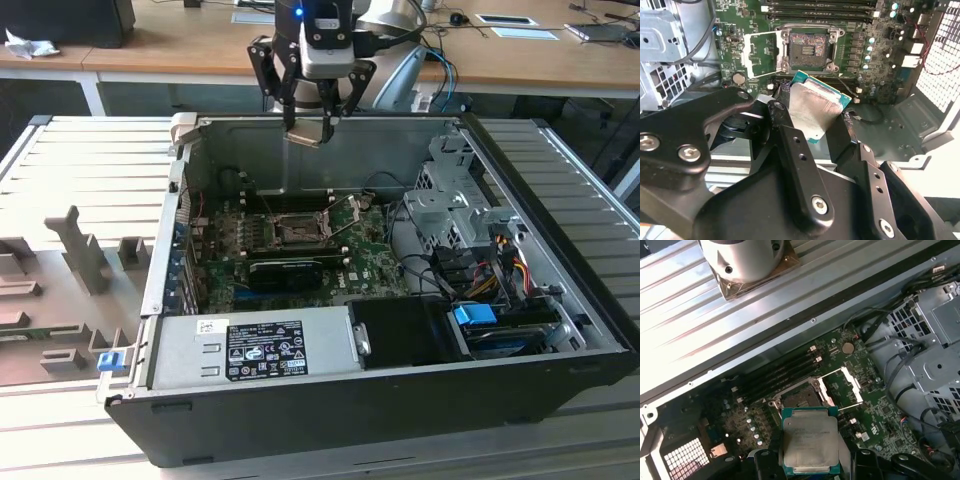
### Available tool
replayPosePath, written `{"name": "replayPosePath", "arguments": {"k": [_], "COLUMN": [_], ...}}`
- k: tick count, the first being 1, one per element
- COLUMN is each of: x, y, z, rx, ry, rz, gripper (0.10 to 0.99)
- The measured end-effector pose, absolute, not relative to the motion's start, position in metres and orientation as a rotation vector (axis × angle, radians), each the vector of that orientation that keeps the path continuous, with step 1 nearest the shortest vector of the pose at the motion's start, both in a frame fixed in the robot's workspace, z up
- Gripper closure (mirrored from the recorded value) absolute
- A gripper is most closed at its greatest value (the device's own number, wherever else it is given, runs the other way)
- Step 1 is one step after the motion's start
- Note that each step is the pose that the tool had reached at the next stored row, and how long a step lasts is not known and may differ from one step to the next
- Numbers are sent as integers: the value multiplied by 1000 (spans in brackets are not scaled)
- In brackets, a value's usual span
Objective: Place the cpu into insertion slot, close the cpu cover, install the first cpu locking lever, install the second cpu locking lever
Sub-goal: 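Place the cpu into insertion slot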
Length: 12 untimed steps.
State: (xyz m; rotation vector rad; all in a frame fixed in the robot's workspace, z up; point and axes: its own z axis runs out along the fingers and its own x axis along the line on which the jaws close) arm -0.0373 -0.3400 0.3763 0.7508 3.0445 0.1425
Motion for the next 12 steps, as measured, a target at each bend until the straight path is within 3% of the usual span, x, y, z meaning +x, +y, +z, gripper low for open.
{"name": "replayPosePath", "arguments": {"k": [12], "x": [-37], "y": [-340], "z": [375], "rx": [802], "ry": [3030], "rz": [142], "gripper": [553]}}
